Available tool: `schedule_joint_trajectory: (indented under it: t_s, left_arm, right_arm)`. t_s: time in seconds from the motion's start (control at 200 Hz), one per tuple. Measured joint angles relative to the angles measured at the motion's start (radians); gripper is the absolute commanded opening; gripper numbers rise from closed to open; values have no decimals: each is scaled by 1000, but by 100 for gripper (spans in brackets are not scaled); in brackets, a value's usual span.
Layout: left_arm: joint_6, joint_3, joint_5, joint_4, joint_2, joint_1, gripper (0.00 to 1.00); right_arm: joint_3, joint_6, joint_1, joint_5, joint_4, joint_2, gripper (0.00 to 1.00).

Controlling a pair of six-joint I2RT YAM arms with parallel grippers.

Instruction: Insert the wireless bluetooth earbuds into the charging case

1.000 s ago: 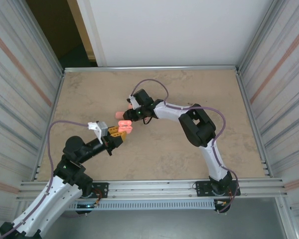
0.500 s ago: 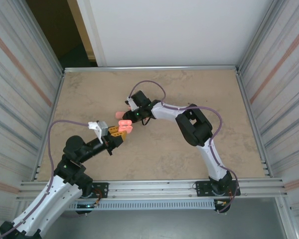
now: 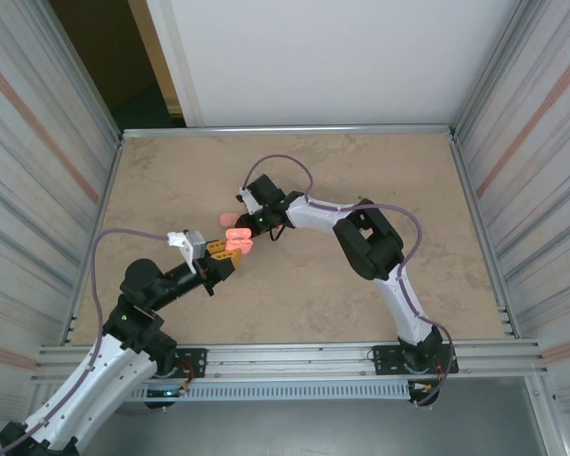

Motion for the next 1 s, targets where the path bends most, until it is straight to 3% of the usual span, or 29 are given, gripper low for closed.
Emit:
schedule_joint_trajectory:
  t_s: [0.531,0.997]
  left_arm:
    - [-3,-2,-13,-8,-21,0,0]
    - [-90,-137,-56,70,-27,0,0]
  right_arm:
    - [-83,-31,16,48,-1,-74,21]
    - [-467,-66,17,171,113,-605,21]
